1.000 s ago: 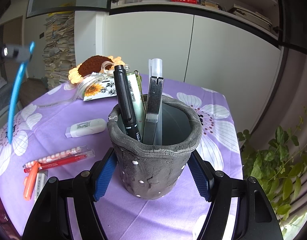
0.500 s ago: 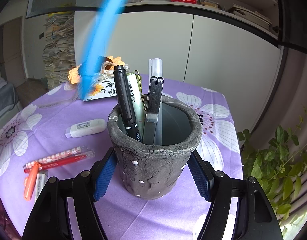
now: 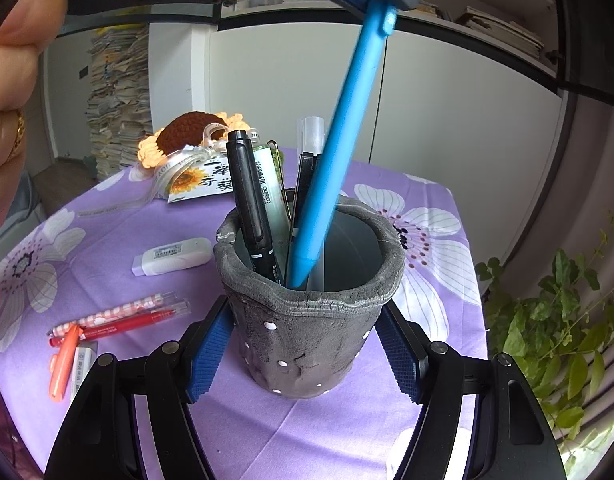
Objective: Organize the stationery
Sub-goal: 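Carry the blue pen over the cup and drop it in with the left gripper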
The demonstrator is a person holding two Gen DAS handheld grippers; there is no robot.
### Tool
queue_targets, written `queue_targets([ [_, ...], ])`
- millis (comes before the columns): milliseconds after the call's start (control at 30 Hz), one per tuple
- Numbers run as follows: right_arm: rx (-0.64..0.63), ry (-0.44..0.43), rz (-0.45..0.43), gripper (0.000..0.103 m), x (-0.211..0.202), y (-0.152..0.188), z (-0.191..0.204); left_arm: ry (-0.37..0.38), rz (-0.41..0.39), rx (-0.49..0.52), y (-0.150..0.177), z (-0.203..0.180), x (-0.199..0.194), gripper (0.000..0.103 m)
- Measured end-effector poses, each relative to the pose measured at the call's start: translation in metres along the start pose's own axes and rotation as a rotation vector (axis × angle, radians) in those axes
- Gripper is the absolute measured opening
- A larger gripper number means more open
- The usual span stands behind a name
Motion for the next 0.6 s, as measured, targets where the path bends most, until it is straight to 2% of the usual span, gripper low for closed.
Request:
queue_targets([
  [200,0.000,-0.001,0.000,0.072,0.000,0.000,0.000,-0.041,-0.034,0.010,0.001,0.001,0.009,0.012],
  [600,0.001,0.000,0.000,0.072,0.000,0.000,0.000,-0.020,0.045,0.057,0.031,0.004,0.012,0.012],
])
Point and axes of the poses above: each gripper's, at about its wrist camera, not at the fingertips, and x roughly the way its jaws point, z to its left, y to its underside, the point moved 4 cm from there along x, roughly the way its jaws point, and after that the axes turned 7 degrees about z, right-handed, at the moved point
